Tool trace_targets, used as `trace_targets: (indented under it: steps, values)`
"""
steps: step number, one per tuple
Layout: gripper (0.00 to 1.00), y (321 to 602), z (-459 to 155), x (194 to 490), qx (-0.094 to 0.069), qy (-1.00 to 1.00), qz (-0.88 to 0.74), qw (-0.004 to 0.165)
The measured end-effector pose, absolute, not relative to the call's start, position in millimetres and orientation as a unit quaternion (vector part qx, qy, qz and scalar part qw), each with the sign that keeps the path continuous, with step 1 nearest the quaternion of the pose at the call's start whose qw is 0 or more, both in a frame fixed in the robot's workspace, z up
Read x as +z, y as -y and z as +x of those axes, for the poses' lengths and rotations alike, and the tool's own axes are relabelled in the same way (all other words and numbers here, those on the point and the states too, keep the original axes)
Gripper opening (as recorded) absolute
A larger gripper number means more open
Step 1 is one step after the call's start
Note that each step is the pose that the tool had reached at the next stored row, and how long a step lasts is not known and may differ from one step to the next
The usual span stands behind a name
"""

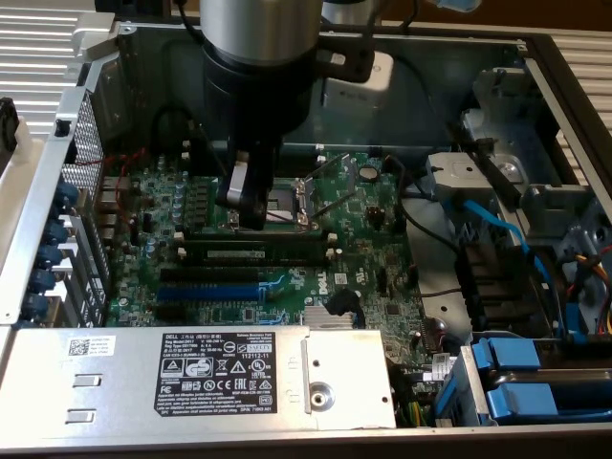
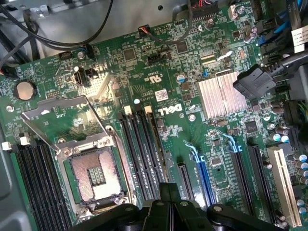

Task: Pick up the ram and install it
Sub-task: 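Press down the ram until it locks into place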

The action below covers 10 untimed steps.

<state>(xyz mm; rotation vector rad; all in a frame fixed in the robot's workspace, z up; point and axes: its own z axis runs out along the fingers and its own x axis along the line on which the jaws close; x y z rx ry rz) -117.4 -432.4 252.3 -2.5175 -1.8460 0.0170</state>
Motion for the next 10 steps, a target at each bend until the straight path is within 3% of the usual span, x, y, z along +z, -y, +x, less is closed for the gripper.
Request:
trace_targets:
  steps: [10]
  values:
    - [0.1,432.4,-117.4,252.3,0.005,0.55,-0.835,0.01]
